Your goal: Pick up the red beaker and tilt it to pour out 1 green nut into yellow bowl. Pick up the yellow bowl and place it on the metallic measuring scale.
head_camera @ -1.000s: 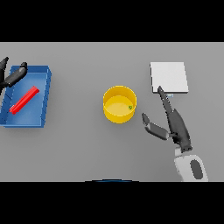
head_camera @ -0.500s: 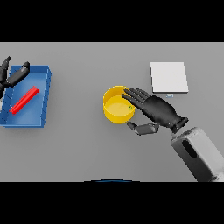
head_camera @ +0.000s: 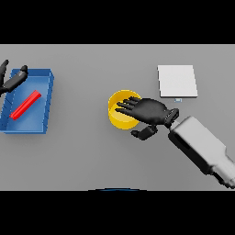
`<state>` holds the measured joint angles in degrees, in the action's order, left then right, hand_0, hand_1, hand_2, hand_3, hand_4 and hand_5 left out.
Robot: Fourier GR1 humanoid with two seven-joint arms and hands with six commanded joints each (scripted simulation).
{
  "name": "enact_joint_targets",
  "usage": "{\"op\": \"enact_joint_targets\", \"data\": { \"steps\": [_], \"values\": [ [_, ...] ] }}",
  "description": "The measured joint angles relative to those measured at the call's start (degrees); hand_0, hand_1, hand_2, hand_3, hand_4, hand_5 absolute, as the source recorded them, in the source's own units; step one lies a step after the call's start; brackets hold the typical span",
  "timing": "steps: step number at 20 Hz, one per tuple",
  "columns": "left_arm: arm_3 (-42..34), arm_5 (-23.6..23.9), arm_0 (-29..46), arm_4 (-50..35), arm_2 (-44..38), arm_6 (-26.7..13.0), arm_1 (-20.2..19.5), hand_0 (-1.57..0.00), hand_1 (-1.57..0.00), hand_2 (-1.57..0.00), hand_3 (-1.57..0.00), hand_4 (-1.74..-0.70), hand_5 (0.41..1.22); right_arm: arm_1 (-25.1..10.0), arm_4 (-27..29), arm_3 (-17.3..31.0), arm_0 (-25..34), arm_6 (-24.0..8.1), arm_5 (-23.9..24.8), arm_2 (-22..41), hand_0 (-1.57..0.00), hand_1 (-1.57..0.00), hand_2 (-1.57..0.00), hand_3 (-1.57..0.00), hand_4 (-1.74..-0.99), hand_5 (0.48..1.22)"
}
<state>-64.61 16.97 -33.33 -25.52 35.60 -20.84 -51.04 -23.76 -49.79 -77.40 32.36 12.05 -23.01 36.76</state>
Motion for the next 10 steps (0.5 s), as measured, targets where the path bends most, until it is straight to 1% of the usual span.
{"op": "enact_joint_targets", "data": {
  "steps": [1, 2, 3, 4, 5, 6, 7, 8, 9, 10],
  "values": [
    [-0.92, 0.34, 0.49, -0.17, -0.03, 0.33, -0.16, 0.0, 0.0, 0.0, 0.0, -0.72, 0.686, 0.79, -0.88, 1.16, 1.0, -0.31, -0.41, 1.15, 0.0, 0.0, 0.0, 0.0, -1.226, 0.702],
    [-0.15, 0.13, 0.38, -0.53, -0.34, 0.41, 0.15, 0.0, 0.0, 0.0, 0.0, -0.72, 0.688, 1.21, -1.68, 3.71, 2.43, -0.15, -0.33, 1.89, 0.0, 0.0, 0.0, 0.0, -1.231, 0.703],
    [-0.37, 0.11, 0.84, -0.61, -0.47, 0.85, -0.2, 0.0, 0.0, 0.0, 0.0, -0.72, 0.687, 1.31, -1.96, 4.58, 2.85, 0.44, -0.86, 2.54, 0.0, 0.0, 0.0, 0.0, -1.239, 0.705],
    [-0.13, 0.02, 0.67, -0.85, -0.65, 1.04, 0.12, 0.0, 0.0, 0.0, 0.0, -0.72, 0.688, 1.64, -2.38, 5.88, 3.65, 0.3, -0.69, 2.85, 0.0, 0.0, 0.0, 0.0, -1.25, 0.708],
    [-0.03, -0.05, 0.52, -0.78, -0.51, 0.65, 0.17, 0.0, 0.0, 0.0, 0.0, -0.72, 0.688, 1.77, -2.65, 7.02, 4.78, 0.64, -0.98, 3.17, 0.0, 0.0, 0.0, 0.0, -1.259, 0.714],
    [0.17, -0.12, 0.1, -0.61, -0.48, 0.32, 0.13, 0.0, 0.0, 0.0, 0.0, -0.72, 0.684, 1.91, -3.26, 7.96, 4.93, 0.68, -1.34, 3.99, 0.0, 0.0, 0.0, 0.0, -1.266, 0.72],
    [0.37, 0.07, 0.65, -0.59, -0.56, 1.09, 0.18, 0.0, 0.0, 0.0, 0.0, -0.72, 0.682, 2.54, -3.62, 9.1, 5.83, 0.24, -2.02, 4.55, 0.0, 0.0, 0.0, 0.0, -1.27, 0.727],
    [0.9, -0.18, 0.63, -0.64, -0.59, 1.33, 0.42, 0.0, 0.0, 0.0, 0.0, -0.72, 0.684, 2.16, -3.15, 8.44, 6.97, 0.63, -3.89, 4.48, 0.0, 0.0, 0.0, 0.0, -1.275, 0.735],
    [0.2, -0.1, 0.44, -0.27, -0.22, 1.42, 0.37, 0.0, 0.0, 0.0, 0.0, -0.72, 0.686, 2.95, -3.14, 9.41, 7.42, -0.17, -4.49, 4.65, 0.0, 0.0, 0.0, 0.0, -1.281, 0.74],
    [-0.68, 0.23, 0.75, -0.45, -0.29, 1.36, 0.07, 0.0, 0.0, 0.0, 0.0, -0.72, 0.688, 3.34, -3.27, 10.24, 7.85, -0.27, -4.57, 4.84, 0.0, 0.0, 0.0, 0.0, -1.29, 0.746]
  ]
}}
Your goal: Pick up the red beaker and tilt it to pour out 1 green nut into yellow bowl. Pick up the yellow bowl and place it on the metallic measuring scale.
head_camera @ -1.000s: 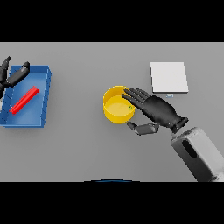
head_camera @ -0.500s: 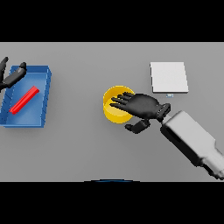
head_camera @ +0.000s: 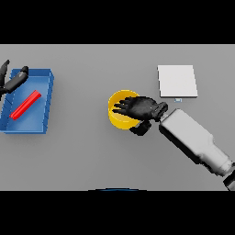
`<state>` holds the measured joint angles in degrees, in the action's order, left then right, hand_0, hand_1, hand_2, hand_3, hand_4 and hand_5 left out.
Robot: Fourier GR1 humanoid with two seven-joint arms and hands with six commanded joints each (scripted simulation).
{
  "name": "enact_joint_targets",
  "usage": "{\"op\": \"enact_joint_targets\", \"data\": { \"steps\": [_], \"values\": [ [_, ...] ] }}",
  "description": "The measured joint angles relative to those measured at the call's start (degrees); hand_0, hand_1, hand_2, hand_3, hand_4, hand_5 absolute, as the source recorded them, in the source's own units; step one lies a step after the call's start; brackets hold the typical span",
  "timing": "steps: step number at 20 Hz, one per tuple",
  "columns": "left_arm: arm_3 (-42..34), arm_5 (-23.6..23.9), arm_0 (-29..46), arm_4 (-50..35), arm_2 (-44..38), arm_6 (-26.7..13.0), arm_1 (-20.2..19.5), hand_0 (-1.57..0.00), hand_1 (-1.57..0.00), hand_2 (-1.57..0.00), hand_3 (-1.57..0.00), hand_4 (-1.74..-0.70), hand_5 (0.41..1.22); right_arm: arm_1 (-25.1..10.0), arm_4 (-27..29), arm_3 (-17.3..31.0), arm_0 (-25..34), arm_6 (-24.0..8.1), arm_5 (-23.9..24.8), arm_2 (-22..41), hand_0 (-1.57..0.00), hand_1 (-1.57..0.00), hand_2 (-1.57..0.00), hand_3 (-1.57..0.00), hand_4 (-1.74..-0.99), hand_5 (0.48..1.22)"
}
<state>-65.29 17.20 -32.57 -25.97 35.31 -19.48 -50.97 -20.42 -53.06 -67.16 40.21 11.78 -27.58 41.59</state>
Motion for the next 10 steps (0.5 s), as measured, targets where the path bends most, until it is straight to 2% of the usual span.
{"op": "enact_joint_targets", "data": {
  "steps": [2, 4, 5, 6, 7, 8, 10],
  "values": [
    [0.98, -0.58, 0.04, -0.49, -0.51, 0.12, -0.13, 0.0, 0.0, 0.0, 0.0, -0.72, 0.686, 0.27, 0.31, 0.75, 0.22, 0.39, -0.76, 0.13, 0.0, 0.0, 0.0, 0.0, -1.305, 0.763],
    [0.85, -0.72, -0.23, -0.42, -0.62, 0.2, -0.5, 0.0, 0.0, 0.0, 0.0, -0.71, 0.686, 1.42, 0.89, 1.91, 0.1, -1.7, -1.33, -0.59, 0.0, -0.02, -0.02, -0.04, -1.336, 0.81],
    [0.94, -0.99, 0.1, -0.61, -0.74, 0.77, -0.55, 0.0, 0.0, 0.0, 0.0, -0.71, 0.689, 1.58, 1.29, 1.59, 0.03, -2.0, -1.74, -0.93, -0.11, -0.1, -0.09, -0.1, -1.36, 0.842],
    [0.65, -0.9, 0.01, -0.48, -0.69, 0.74, -0.71, 0.0, 0.0, 0.0, 0.0, -0.71, 0.691, 1.5, 1.21, 1.58, -0.5, -2.09, -2.05, -0.72, -0.29, -0.24, -0.18, -0.17, -1.387, 0.873],
    [0.55, -0.66, 0.41, -0.54, -0.76, 0.57, -0.95, 0.0, 0.0, 0.0, 0.0, -0.72, 0.692, 1.69, 1.0, 2.03, -0.08, -1.25, -1.73, -0.57, -0.54, -0.47, -0.31, -0.26, -1.42, 0.943],
    [0.61, -0.67, 0.42, -0.52, -0.67, 0.67, -0.71, 0.0, 0.0, 0.0, 0.0, -0.72, 0.692, 1.58, 0.69, 2.13, 0.01, -0.64, -1.65, -0.26, -0.75, -0.69, -0.48, -0.35, -1.454, 0.999],
    [0.3, -0.58, 0.07, -0.59, -0.56, -0.21, -0.64, 0.0, 0.0, 0.0, 0.0, -0.72, 0.693, 1.75, 0.61, 2.39, 0.43, -0.15, -1.83, -0.13, -1.05, -1.01, -0.87, -0.57, -1.552, 1.079]
  ]
}}
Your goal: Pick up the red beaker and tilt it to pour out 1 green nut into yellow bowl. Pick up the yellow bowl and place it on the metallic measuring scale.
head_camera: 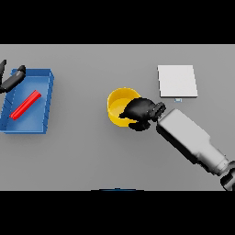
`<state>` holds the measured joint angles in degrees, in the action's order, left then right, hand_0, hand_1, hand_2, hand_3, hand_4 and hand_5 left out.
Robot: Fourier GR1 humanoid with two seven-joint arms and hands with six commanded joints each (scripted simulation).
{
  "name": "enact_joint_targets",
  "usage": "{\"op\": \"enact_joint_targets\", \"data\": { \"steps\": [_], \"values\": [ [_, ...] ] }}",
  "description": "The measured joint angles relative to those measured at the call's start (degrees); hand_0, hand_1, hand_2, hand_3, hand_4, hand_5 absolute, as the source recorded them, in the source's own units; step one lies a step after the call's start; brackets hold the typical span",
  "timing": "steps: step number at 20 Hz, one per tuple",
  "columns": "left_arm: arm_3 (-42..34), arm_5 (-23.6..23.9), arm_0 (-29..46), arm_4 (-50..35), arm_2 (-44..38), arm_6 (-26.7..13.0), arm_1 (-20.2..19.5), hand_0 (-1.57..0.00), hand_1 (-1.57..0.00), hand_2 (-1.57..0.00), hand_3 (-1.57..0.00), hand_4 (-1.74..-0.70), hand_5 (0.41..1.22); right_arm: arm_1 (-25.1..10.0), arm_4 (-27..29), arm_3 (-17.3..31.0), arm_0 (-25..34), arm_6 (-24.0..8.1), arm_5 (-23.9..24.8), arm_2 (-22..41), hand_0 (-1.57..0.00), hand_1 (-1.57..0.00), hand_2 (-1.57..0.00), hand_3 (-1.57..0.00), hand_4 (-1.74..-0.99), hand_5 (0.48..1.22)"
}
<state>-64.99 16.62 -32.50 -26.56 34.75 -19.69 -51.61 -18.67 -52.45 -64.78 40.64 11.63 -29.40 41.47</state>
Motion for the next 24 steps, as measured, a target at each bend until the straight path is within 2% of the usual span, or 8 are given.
{"op": "enact_joint_targets", "data": {
  "steps": [2, 4, 5, 7, 13, 16, 18, 24],
  "values": [
    [-0.65, 0.4, 0.45, 0.13, 0.0, 1.09, -0.07, 0.0, 0.0, 0.0, 0.0, -0.72, 0.696, -0.51, 0.35, -0.5, -0.31, 1.37, 0.34, 0.01, -1.23, -1.21, -1.12, -0.83, -1.614, 1.13],
    [-0.52, 0.2, 0.16, -0.12, -0.38, 0.42, -0.67, 0.0, 0.0, 0.0, 0.0, -0.73, 0.698, -0.5, 0.48, -0.6, -0.56, 1.22, 1.2, 0.18, -1.36, -1.34, -1.19, -1.04, -1.66, 1.163],
    [-1.5, 0.34, 0.57, -0.15, -0.22, 0.81, -0.84, 0.0, 0.0, 0.0, 0.0, -0.72, 0.694, -0.86, 0.25, -0.44, -0.38, 2.35, 1.92, 0.52, -1.4, -1.39, -1.22, -1.12, -1.676, 1.174],
    [-0.56, -0.41, 0.56, -0.09, -0.16, 0.66, -0.95, 0.0, 0.0, 0.0, 0.0, -0.72, 0.697, -1.39, 0.13, -1.39, -0.67, 1.59, 2.23, 0.62, -1.46, -1.45, -1.26, -1.22, -1.699, 1.191],
    [0.01, -0.41, 0.3, -0.11, -0.05, 0.49, -0.21, 0.0, 0.0, 0.0, 0.0, -0.72, 0.696, -2.35, 1.58, -3.44, -0.86, 0.58, 1.63, -1.33, -1.54, -1.54, -1.33, -1.34, -1.73, 1.213],
    [0.61, -0.76, 0.69, -0.42, -0.4, 0.85, -0.38, 0.0, 0.0, 0.0, 0.0, -0.72, 0.693, -4.1, 3.81, -6.72, -0.87, -0.09, -1.22, -3.89, -1.56, -1.56, -1.39, -1.28, -1.735, 1.217],
    [-0.47, -0.17, 0.41, 0.11, 0.21, 0.32, -0.15, 0.0, 0.0, 0.0, 0.0, -0.72, 0.692, -4.82, 4.62, -8.72, -0.66, -2.05, -2.57, -5.39, -1.56, -1.56, -1.43, -1.23, -1.737, 1.218],
    [-0.51, -0.82, 0.35, 0.3, 0.43, 0.23, -0.46, 0.0, 0.0, 0.0, 0.0, -0.72, 0.686, -8.95, 4.99, -12.16, -1.31, -3.36, -1.54, -9.06, -1.56, -1.57, -1.51, -1.16, -1.74, 1.22]
  ]
}}
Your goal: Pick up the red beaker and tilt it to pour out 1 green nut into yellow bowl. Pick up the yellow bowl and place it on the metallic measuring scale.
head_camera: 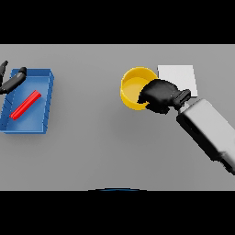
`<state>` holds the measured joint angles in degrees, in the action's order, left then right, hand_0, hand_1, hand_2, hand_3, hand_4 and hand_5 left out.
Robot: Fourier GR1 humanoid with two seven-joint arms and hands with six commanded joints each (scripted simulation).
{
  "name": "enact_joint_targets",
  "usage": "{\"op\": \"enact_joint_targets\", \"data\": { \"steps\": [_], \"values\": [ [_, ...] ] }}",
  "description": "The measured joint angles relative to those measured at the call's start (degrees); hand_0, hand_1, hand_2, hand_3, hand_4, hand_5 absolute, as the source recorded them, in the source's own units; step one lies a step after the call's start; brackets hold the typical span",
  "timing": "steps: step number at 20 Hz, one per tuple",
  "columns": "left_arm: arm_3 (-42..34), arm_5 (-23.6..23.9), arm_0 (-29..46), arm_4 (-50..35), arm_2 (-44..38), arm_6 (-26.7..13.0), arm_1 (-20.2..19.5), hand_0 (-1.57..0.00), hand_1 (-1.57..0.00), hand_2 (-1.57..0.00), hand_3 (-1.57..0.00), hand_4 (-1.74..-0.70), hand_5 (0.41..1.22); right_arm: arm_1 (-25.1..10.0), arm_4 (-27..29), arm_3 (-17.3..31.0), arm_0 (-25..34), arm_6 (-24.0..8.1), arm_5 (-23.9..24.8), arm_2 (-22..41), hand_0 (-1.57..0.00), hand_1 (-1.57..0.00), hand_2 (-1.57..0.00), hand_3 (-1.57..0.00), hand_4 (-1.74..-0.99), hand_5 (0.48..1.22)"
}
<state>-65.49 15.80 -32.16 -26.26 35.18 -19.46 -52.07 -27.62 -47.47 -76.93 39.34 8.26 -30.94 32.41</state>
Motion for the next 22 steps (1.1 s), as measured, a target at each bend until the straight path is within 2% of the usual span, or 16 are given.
{"op": "enact_joint_targets", "data": {
  "steps": [3, 4, 6, 8, 11, 13, 15, 17, 22],
  "values": [
    [-0.66, 0.74, 0.0, -0.01, -0.18, -0.54, -0.34, 0.0, 0.0, 0.0, 0.0, -0.72, 0.698, -1.68, 0.32, -0.87, 0.1, -1.1, -0.22, -1.89, -1.56, -1.57, -1.51, -1.15, -1.741, 1.22],
    [-0.44, 0.74, -0.4, 0.1, -0.07, -0.56, 0.11, 0.0, 0.0, 0.0, 0.0, -0.73, 0.704, -2.03, -0.36, -0.19, 0.6, -1.41, 0.8, -1.98, -1.57, -1.57, -1.52, -1.15, -1.741, 1.22],
    [-1.4, 0.94, 0.43, -0.04, -0.17, -0.19, -0.56, 0.0, 0.0, 0.0, 0.0, -0.73, 0.715, -2.93, -0.51, 2.12, 0.88, 0.51, 2.94, -2.89, -1.57, -1.57, -1.54, -1.15, -1.741, 1.221],
    [-1.67, 0.91, -0.38, -0.16, -0.31, -1.18, -0.74, 0.0, 0.0, 0.0, 0.0, -0.73, 0.717, -3.14, -0.47, 2.78, 0.63, -0.35, 4.1, -3.88, -1.57, -1.57, -1.53, -1.15, -1.741, 1.221],
    [-1.94, 1.27, -0.04, -0.33, -0.33, -2.5, -1.14, 0.0, 0.0, 0.0, 0.0, -0.73, 0.727, -3.24, -1.22, 8.94, 2.32, -0.3, 6.98, -5.79, -1.57, -1.57, -1.54, -1.14, -1.741, 1.221],
    [-1.7, 1.01, 0.61, -0.43, -0.2, -2.18, -0.91, 0.0, 0.0, 0.0, 0.0, -0.74, 0.734, -4.48, -1.56, 12.33, 2.76, 2.6, 9.47, -6.77, -1.57, -1.57, -1.55, -1.15, -1.741, 1.221],
    [-1.82, 1.03, -0.03, -0.47, -0.27, -2.7, -0.84, 0.0, 0.0, 0.0, 0.0, -0.73, 0.735, -3.99, -2.41, 16.38, 3.35, 2.22, 11.82, -7.28, -1.57, -1.57, -1.54, -1.15, -1.741, 1.221],
    [-2.89, 1.28, 0.47, -0.2, -0.06, -3.15, -1.71, 0.0, 0.0, 0.0, 0.0, -0.72, 0.732, -4.56, -2.47, 20.12, 4.17, 3.47, 12.73, -8.09, -1.57, -1.57, -1.52, -1.16, -1.741, 1.221],
    [-2.77, 1.16, 0.18, -0.48, -0.19, -3.72, -1.55, 0.0, 0.0, 0.0, 0.0, -0.73, 0.713, -2.58, -3.13, 29.14, 5.85, 3.72, 16.17, -9.34, -1.57, -1.57, -1.45, -1.29, -1.741, 1.221]
  ]
}}
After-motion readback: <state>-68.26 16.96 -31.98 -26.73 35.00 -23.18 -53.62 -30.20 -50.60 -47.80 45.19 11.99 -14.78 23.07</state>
